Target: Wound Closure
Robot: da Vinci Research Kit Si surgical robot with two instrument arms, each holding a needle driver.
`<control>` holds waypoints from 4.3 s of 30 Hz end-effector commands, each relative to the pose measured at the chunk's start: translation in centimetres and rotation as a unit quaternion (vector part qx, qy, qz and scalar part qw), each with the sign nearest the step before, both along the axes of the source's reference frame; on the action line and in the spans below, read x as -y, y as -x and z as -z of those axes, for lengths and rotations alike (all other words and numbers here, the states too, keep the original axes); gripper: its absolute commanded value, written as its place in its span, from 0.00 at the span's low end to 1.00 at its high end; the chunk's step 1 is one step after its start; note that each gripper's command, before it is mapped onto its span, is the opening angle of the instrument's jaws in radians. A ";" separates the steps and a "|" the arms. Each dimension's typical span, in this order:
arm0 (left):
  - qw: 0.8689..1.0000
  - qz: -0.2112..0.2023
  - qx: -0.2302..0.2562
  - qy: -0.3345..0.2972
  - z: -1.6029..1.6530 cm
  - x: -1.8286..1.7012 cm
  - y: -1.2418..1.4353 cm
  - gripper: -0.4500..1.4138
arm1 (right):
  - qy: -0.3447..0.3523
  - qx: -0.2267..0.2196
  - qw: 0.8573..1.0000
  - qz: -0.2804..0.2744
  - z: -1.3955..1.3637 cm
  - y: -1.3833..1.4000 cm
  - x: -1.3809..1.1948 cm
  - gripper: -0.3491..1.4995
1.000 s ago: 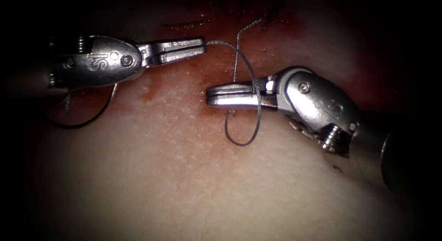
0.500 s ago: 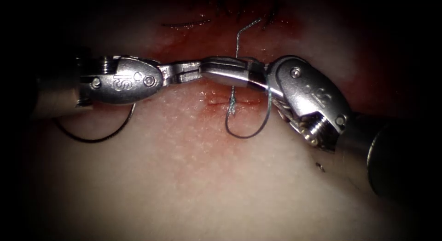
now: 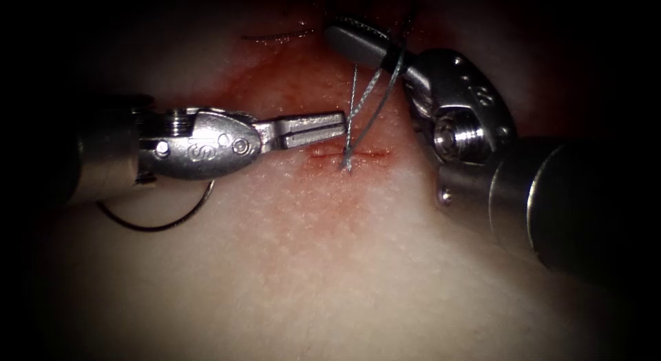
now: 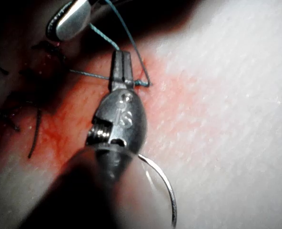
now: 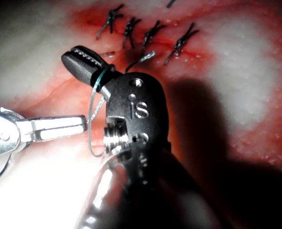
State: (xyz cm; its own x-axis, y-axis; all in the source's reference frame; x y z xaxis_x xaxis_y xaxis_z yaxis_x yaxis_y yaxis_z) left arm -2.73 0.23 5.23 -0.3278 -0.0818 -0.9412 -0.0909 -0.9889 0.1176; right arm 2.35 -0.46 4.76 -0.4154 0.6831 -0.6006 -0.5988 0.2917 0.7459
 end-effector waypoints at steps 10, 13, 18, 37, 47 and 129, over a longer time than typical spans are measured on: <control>1.000 -0.001 -0.002 -0.001 -0.12 -0.07 0.11 0.00 | -0.107 0.001 0.993 -0.039 -0.35 -0.03 0.08 0.77; 1.000 -0.001 -0.001 0.000 -0.14 -0.07 0.11 0.00 | -0.139 -0.006 0.989 -0.049 -0.42 0.00 0.12 0.77; 1.000 -0.004 -0.006 0.001 -0.16 -0.03 0.14 0.00 | -0.186 -0.021 0.981 -0.056 -0.59 0.03 0.13 0.77; 1.000 -0.015 -0.011 -0.003 -0.25 -0.01 0.16 0.00 | -0.230 -0.036 0.972 -0.032 -0.96 -0.15 -0.02 0.66; 1.000 -0.017 -0.008 -0.007 -0.29 -0.02 0.05 0.00 | -0.148 0.000 0.989 -0.022 -0.84 -0.12 0.03 0.00; 0.978 0.192 -0.078 0.024 0.41 -1.77 -0.59 0.00 | 0.092 0.052 0.981 0.161 0.32 0.56 0.96 0.74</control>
State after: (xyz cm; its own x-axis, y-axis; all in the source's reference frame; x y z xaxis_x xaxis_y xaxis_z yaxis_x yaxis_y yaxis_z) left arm -2.10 1.95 4.58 -0.4839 0.0293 -0.8746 -0.4350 -0.8752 0.2114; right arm 1.70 -1.37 4.38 -0.1221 0.6725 -0.7300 -0.5306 0.5773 0.6206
